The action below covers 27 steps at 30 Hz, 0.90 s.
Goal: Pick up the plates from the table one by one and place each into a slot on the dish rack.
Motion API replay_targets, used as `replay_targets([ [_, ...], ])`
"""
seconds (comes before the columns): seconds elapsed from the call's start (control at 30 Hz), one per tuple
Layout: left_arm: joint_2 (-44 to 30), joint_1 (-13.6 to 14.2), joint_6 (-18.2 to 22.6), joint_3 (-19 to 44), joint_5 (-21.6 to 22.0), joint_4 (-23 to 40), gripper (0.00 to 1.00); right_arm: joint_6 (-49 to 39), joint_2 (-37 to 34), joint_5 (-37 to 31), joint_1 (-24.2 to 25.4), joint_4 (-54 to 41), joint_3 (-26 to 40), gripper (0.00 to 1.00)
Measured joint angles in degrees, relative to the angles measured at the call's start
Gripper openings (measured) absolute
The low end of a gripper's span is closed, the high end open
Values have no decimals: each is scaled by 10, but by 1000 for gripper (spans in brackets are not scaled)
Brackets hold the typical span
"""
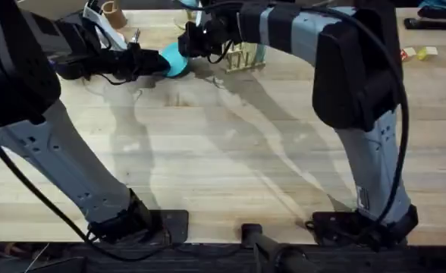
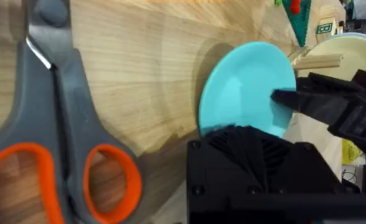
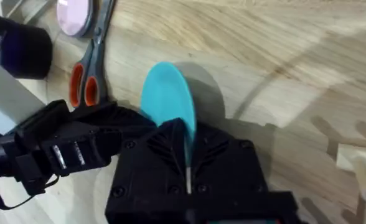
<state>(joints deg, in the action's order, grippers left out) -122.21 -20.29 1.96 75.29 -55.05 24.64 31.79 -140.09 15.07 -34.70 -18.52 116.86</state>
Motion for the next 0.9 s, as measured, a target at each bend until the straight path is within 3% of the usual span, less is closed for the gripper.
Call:
replay_targets([
  [0.43,4,0,2,2,8,26,40,-17,23,-2,-5,-62,0,31],
  [0.6,30,2,-1,-2,57,61,40,-38,43,-5,-9,-80,0,31],
  [0.67,49,6,0,-7,102,81,40,-46,61,-12,-11,-89,0,31],
  [0.9,157,20,3,-13,198,125,40,-80,143,-31,-10,-128,0,31],
])
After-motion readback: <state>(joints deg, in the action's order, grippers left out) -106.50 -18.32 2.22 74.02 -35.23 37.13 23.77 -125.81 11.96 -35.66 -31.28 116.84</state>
